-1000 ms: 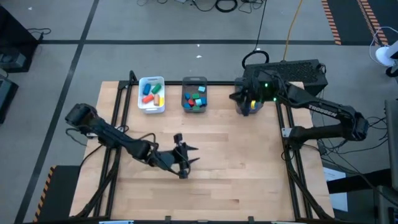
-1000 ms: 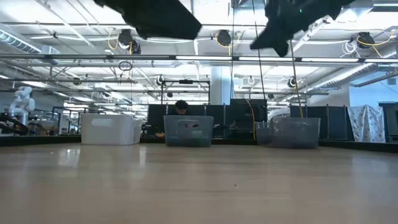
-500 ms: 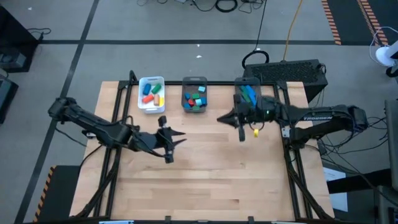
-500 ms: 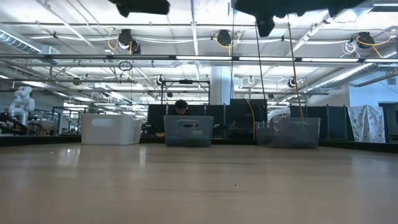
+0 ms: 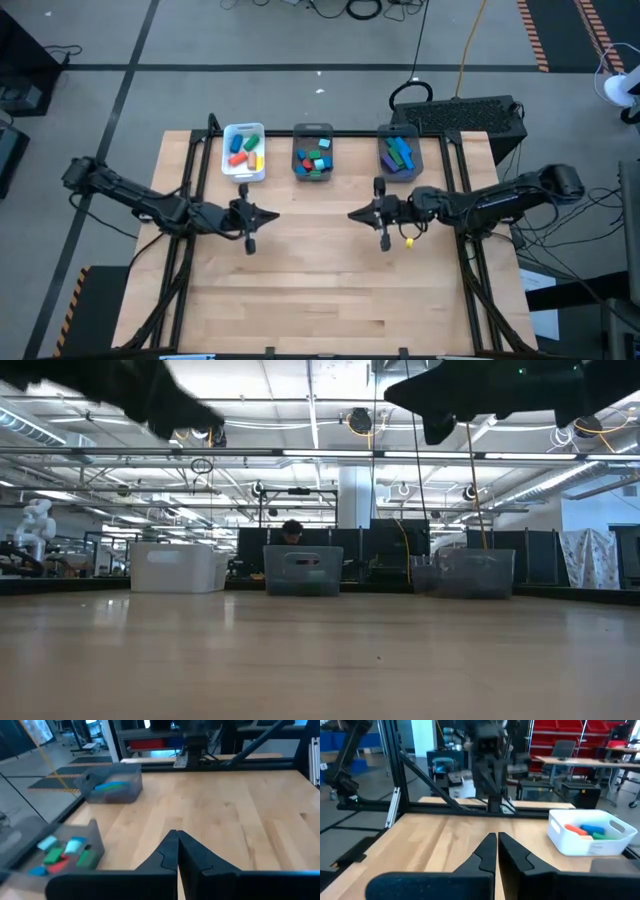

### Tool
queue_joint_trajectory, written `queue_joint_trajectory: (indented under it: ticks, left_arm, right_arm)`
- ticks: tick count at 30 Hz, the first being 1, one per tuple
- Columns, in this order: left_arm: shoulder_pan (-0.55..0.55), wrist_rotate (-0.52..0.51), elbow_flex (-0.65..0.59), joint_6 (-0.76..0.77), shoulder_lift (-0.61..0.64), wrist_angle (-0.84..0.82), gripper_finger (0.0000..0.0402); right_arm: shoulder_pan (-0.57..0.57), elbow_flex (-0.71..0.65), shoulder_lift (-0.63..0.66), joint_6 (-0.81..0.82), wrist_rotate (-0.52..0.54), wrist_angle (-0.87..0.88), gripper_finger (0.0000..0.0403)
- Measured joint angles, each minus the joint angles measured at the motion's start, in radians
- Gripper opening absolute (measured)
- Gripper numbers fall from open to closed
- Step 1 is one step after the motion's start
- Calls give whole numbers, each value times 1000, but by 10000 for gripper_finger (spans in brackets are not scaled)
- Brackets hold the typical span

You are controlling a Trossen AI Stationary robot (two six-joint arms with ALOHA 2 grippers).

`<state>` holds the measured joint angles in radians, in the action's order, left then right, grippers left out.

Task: Sort blocks by size
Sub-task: Return to Home Position

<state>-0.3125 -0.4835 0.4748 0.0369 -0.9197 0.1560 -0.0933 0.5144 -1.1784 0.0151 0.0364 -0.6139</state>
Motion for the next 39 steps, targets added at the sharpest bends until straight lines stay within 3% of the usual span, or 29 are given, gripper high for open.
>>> queue_joint_trajectory:
  ticks: [7, 12, 18, 30, 39]
  left_arm:
    - [130, 163, -169, 24, 44, 151, 4]
    - [190, 177, -190, 3, 122, 125, 2]
    - [231, 252, -190, -42, 316, 11, 2]
    - [241, 248, -190, -42, 676, -328, 1]
    - [241, 250, -190, -17, 874, -492, 0]
  right_arm:
    - [11, -4, -90, -33, -17, -76, 0]
    - [45, -6, -39, -33, -102, -67, 0]
    - [89, -95, 128, -18, -116, -37, 0]
    - [128, -333, 472, 74, -116, -19, 0]
    - [127, -387, 641, 87, -113, 106, 0]
